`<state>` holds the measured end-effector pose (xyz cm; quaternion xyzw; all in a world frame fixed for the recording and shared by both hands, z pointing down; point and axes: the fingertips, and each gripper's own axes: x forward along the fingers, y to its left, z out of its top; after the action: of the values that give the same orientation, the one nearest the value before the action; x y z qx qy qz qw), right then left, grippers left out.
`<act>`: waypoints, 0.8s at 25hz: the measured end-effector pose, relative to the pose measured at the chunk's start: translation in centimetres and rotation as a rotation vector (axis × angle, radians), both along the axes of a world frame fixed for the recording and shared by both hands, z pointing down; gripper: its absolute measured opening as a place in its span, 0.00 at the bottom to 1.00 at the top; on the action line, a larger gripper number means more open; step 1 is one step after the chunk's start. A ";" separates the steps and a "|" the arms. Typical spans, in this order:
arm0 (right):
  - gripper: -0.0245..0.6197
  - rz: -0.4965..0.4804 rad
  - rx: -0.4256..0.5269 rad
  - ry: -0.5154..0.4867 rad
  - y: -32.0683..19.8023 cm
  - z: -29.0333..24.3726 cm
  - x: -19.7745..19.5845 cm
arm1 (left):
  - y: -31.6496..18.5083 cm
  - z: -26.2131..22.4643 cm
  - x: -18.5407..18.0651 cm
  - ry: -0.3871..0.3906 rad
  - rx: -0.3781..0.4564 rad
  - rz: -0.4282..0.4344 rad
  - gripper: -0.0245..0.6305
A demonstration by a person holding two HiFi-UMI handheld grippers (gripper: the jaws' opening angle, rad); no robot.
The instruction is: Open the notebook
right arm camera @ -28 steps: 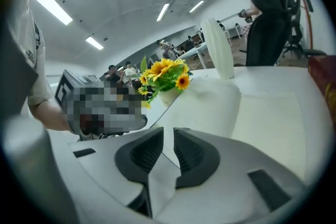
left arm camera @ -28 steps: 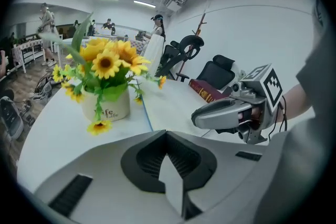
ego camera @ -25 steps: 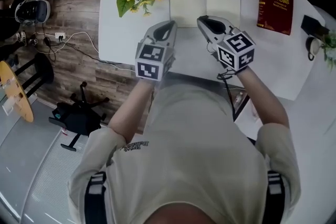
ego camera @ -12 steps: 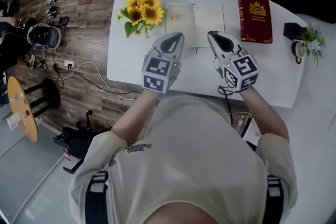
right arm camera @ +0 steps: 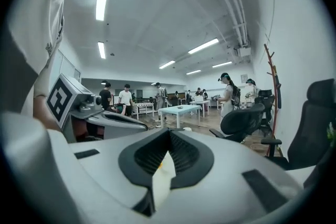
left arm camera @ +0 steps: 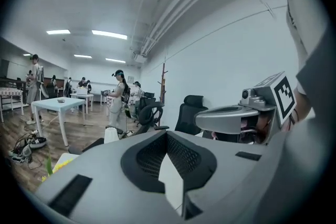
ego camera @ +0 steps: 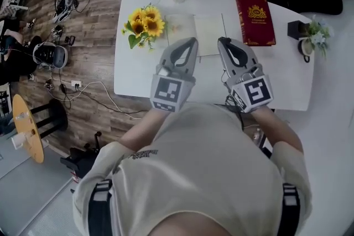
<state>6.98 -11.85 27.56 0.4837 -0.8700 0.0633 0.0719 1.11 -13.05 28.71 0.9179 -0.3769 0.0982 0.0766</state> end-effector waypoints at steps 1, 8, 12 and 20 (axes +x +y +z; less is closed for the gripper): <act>0.04 0.008 0.011 -0.008 0.3 -0.4 0.1 | 0.2 -0.6 0.1 0.008 0.025 -0.005 0.04; 0.04 0.041 0.051 -0.032 2.1 -1.6 0.3 | 1.6 -3.0 0.0 0.062 0.130 -0.053 0.04; 0.04 0.033 0.056 -0.050 2.6 -1.6 0.0 | 2.0 -2.5 0.3 0.051 0.123 -0.051 0.04; 0.04 0.016 0.048 -0.050 2.8 -1.9 -0.1 | 2.1 -2.6 0.6 0.048 0.117 -0.051 0.04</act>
<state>6.93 -9.04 25.66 0.4904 -0.8689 0.0550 0.0383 1.70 -10.93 26.11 0.9130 -0.4032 0.0520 0.0345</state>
